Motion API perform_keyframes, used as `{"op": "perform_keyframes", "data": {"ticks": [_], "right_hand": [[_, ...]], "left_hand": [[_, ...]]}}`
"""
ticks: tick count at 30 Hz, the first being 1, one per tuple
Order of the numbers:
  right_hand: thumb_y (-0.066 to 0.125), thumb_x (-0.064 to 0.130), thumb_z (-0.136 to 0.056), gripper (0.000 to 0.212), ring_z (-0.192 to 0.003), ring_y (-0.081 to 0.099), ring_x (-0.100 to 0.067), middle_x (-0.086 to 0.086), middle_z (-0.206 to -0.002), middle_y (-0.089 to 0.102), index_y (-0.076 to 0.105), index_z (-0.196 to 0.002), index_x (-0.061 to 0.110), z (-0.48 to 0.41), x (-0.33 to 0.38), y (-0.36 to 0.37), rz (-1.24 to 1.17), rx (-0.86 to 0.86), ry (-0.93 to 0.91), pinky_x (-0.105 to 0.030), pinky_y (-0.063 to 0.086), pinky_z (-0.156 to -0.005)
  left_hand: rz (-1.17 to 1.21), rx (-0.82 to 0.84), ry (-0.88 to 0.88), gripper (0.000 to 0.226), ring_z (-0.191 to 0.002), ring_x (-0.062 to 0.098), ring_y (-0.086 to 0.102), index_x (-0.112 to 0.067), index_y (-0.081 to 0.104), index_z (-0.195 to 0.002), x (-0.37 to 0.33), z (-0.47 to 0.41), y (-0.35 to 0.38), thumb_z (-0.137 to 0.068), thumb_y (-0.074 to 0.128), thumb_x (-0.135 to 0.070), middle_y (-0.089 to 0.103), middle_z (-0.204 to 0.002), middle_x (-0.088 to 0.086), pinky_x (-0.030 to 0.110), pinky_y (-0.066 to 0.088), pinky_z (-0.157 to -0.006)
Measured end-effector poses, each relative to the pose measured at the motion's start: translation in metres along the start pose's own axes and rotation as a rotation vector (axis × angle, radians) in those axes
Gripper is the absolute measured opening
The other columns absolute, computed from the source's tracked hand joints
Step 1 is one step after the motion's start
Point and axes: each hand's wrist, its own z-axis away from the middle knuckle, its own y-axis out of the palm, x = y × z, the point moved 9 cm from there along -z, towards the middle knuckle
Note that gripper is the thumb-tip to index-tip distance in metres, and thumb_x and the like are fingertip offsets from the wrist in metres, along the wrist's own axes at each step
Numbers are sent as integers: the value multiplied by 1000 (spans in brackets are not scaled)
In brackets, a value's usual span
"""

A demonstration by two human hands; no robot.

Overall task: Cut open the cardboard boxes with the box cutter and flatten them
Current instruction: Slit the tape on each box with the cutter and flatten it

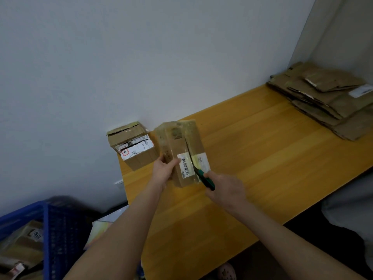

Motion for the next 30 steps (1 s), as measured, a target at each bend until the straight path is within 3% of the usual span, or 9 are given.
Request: {"op": "perform_keyframes", "data": {"ticks": [2,5,11,14,18,21,24,27,30], "right_hand": [[55,37,-92,47,-95,62,-15,4,-118,62,43,-138,30,1,-4,0,-49,-40,-8,-25,51,-70],[55,36,-92,51,-76,56,-12,8,-103,60,40,-140,29,-1,-9,-4,-80,-106,-29,-16,38,-52],[62,26,-90,38,-72,59,-17,2,-100,63,57,-127,15,-5,-28,-20,-110,-258,-45,-24,37,-51],[56,24,-96,28,-71,55,-8,8,-92,56,53,-123,16,-15,-43,-14,-529,-248,176,-15,39,-50],[51,21,-100,32,-91,56,-17,-2,-104,57,48,-129,8,-24,-70,10,-1243,-194,560,-27,47,-72],[50,20,-100,34,-99,57,-22,-6,-112,57,47,-132,8,-31,-82,21,-1336,-169,635,-38,49,-86],[50,21,-100,38,-109,56,-27,-9,-125,56,45,-136,8,-27,-85,48,-1274,-69,708,-44,49,-94],[50,21,-100,41,-113,55,-29,-11,-127,56,44,-138,7,-19,-84,76,-1223,-7,782,-42,49,-92],[49,19,-100,42,-117,53,-30,-12,-131,53,41,-139,7,-15,-81,86,-1212,13,808,-39,46,-87]], "left_hand": [[-89,12,31,46,-91,16,66,-14,54,-129,-11,-6,-6,-86,71,-19,69,-108,4,41,57,-79],[-104,-82,28,44,-97,23,66,-12,56,-123,-16,-12,-24,-84,74,-22,68,-113,8,46,55,-89],[-197,49,21,48,-90,16,65,-14,54,-129,-15,-8,-26,-84,72,-14,67,-115,6,26,49,-65],[-218,124,-14,59,-93,18,67,-15,47,-139,-7,-4,-16,-84,70,-13,67,-117,7,34,55,-74],[-290,270,-87,52,-96,16,66,-21,49,-138,-1,5,-14,-89,63,-14,70,-109,3,35,57,-77],[-420,434,-101,40,-91,13,66,-32,58,-127,-4,13,-7,-89,60,-22,71,-102,0,29,53,-72],[-693,380,43,39,-95,15,66,-25,58,-132,-11,0,-2,-93,56,-20,70,-112,2,36,54,-87],[-1006,318,239,61,-125,23,52,-16,37,-148,-12,-3,21,-94,60,-33,49,-144,6,41,42,-106],[-1319,451,208,118,-145,31,21,-14,2,-156,22,7,57,-73,64,-71,13,-161,11,56,26,-114]]}}
